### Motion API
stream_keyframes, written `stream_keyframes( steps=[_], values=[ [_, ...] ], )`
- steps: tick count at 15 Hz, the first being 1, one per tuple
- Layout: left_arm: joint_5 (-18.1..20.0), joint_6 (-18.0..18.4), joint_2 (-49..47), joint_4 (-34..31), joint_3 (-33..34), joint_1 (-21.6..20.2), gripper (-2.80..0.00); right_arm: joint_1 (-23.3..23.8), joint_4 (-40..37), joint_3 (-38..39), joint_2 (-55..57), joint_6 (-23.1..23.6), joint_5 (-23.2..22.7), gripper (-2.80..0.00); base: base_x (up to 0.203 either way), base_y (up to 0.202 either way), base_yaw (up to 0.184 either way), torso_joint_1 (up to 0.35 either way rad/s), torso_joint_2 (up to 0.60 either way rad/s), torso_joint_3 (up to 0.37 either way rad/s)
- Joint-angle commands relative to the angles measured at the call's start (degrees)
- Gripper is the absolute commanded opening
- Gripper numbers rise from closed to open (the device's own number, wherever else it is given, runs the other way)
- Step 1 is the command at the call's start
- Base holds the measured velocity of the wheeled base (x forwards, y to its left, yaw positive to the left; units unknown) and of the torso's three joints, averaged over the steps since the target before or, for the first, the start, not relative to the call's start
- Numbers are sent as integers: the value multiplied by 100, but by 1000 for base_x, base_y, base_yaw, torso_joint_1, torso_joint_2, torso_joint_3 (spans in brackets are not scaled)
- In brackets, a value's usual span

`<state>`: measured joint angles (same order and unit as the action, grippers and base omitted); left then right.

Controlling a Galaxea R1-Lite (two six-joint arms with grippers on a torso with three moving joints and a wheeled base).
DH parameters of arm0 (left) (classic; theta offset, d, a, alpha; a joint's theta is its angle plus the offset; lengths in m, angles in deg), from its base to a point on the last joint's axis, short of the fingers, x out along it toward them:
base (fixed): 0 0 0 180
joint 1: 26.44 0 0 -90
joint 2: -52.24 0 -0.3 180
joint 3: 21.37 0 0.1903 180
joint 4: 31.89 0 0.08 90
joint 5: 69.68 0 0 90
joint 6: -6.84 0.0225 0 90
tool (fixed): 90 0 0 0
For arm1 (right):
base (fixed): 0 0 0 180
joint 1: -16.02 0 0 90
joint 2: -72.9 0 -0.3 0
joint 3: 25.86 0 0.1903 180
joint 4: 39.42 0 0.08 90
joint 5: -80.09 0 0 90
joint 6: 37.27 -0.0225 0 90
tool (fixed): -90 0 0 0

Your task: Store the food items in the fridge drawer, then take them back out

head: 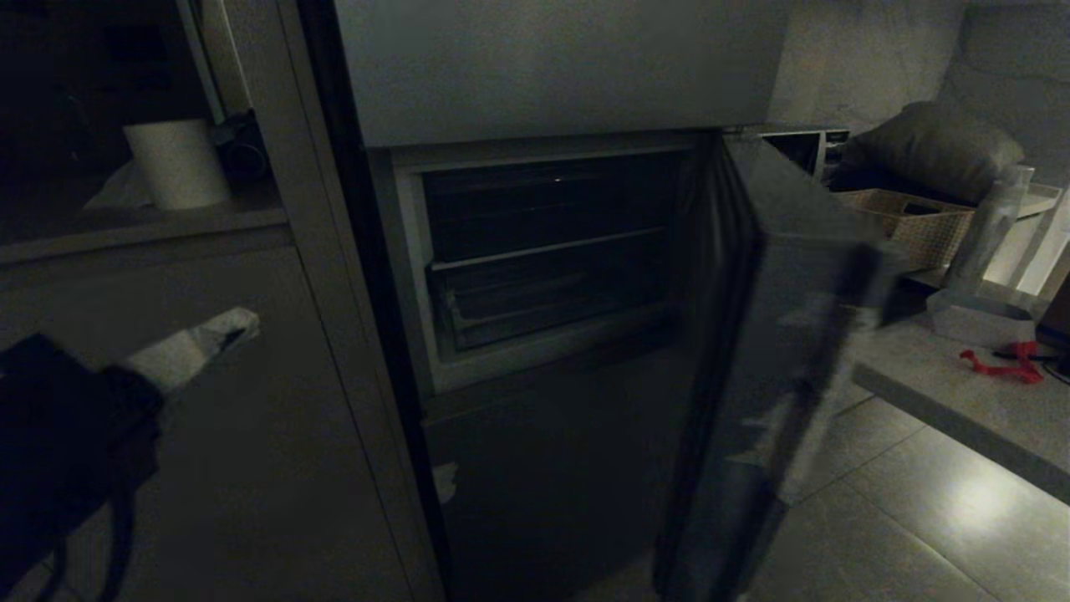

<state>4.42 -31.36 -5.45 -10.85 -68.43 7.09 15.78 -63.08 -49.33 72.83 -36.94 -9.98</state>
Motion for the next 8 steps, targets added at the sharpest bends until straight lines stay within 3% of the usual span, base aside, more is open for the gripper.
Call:
stream_keyframes(
  steps=[1,3,4,8],
  values=[
    [-25,695,1207,-891,13,-37,-280,-2,3,1,-1,3,-1,-280,0,0,0,0,0,0],
    [-13,1340,2233,-1765,130,-500,-280,-2,3,1,5,14,-1,-280,0,0,0,0,0,0],
    [0,1607,2664,-2037,265,-921,-280,-2,3,1,3,32,-1,-280,0,0,0,0,0,0],
    [282,2290,3517,-2431,1054,-2656,-280,-2,-6,-2,3,64,-10,-280,0,0,0,0,0,0]
  ],
)
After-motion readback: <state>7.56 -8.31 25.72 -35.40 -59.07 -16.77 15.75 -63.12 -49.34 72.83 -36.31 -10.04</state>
